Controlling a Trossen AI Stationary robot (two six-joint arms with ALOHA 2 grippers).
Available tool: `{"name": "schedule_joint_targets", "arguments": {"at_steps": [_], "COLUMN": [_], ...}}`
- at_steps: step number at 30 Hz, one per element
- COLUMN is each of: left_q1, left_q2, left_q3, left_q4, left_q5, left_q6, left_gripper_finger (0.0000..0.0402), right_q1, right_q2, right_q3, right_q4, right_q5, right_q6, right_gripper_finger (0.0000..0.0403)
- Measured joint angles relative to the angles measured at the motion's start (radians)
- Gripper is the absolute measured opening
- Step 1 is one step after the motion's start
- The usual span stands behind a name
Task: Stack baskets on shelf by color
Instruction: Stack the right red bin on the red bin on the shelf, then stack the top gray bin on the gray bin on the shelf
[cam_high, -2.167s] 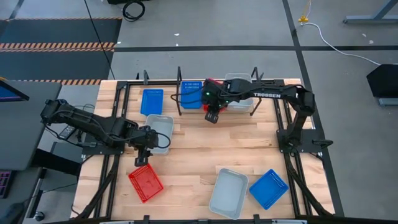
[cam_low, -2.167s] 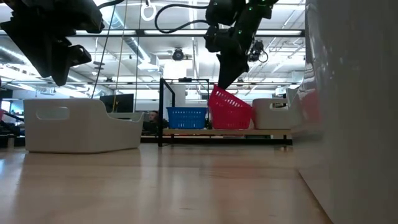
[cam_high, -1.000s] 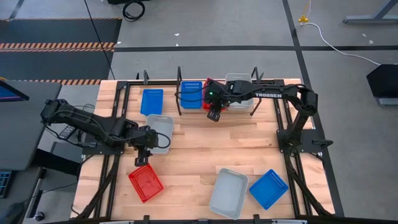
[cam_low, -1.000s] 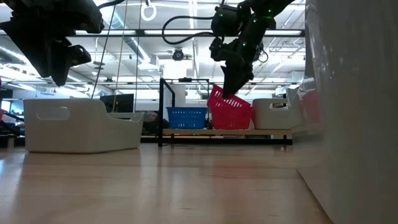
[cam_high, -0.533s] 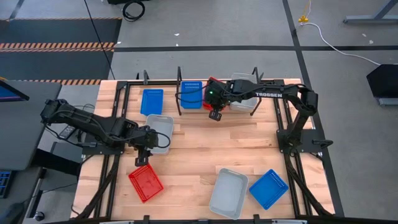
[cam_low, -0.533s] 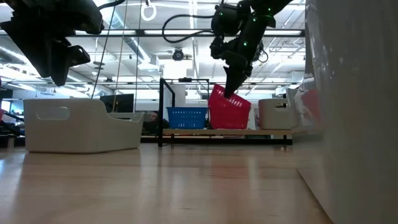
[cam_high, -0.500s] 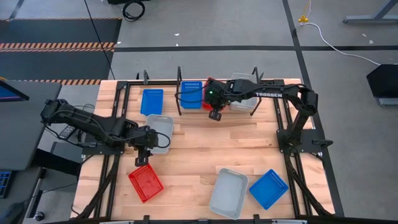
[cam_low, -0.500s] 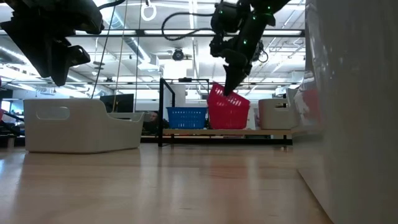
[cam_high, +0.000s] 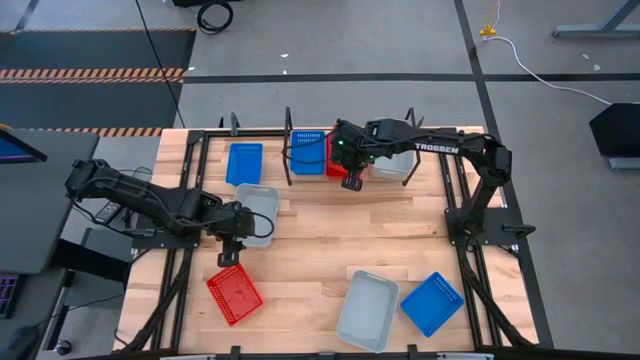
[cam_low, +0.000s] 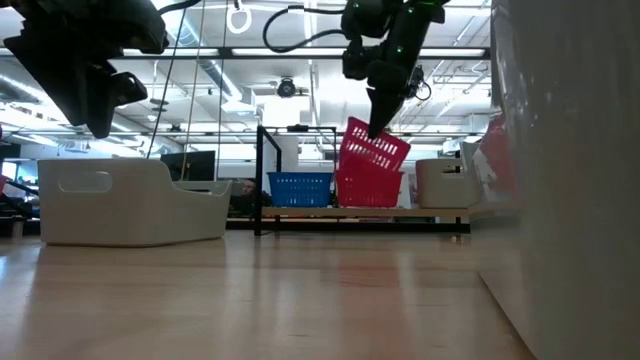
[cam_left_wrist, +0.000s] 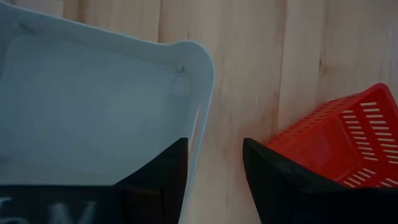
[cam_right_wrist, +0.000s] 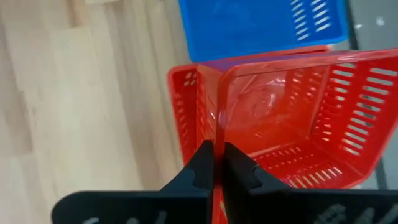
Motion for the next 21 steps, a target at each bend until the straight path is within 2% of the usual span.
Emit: {"name": "schedule_joint_targets", "arguments": {"at_steps": [10,21], "left_q1": [0.0,0.0], "left_q2": [0.0,0.0], "left_q3": [0.0,0.0], "left_q4": [0.013,0.012], "left_q5": [0.0,0.0], "left_q6": [-0.002,-0.011], "left_gripper_finger": [0.016,0.016], "right_q1": [-0.004,-0.004], "right_q2": [0.002,0.001], "right_q3": [-0.055,-0.058], "right_q4": [0.044,0.129], "right_q5": [-0.008,-0.007], "right_q6": [0.02,0.094], "right_gripper_finger": [0.0059,0.0112]}}
